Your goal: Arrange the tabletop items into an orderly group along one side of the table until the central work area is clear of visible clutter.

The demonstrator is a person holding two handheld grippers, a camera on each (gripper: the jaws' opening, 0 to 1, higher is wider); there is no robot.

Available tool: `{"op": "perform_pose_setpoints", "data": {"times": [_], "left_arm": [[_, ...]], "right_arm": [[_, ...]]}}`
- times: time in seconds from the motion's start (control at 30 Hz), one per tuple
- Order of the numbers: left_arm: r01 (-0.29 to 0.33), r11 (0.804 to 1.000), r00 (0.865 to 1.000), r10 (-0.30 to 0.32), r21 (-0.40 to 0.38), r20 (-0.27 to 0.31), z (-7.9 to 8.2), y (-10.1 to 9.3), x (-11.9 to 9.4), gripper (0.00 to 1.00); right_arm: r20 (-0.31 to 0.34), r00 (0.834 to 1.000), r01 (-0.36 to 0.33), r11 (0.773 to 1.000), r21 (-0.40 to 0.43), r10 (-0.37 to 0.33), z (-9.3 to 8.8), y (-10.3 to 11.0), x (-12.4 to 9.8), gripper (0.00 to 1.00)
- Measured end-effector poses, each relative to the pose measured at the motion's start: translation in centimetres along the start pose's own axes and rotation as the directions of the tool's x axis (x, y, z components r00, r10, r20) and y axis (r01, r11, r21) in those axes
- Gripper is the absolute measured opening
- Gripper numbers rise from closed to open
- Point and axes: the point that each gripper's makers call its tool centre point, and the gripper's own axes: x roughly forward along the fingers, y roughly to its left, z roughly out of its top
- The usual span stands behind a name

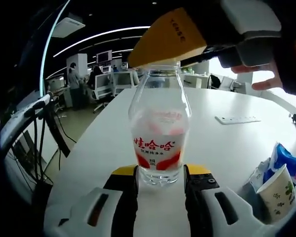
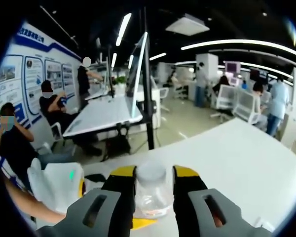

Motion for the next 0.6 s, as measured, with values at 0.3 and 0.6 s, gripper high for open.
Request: {"op": "perform_pose_setpoints", "data": {"times": [0.3,0.6], "left_arm": [[-0.007,1.0,1.0,0.007,0.0,0.003,0.0,0.1,-0.2,0.34],[-0.021,1.0,1.0,0.021,0.005,0.007,0.0,-0.1,-0.4,0.35]], "right_arm": [[0.024,1.0,0.013,1.0,0.011,-0.013,0.5,0.1,-1.0,0.28],[0.061,0.997,0.04,0.999,0.029,-0.041,1.0,-0.2,-2.8,0.28]]}}
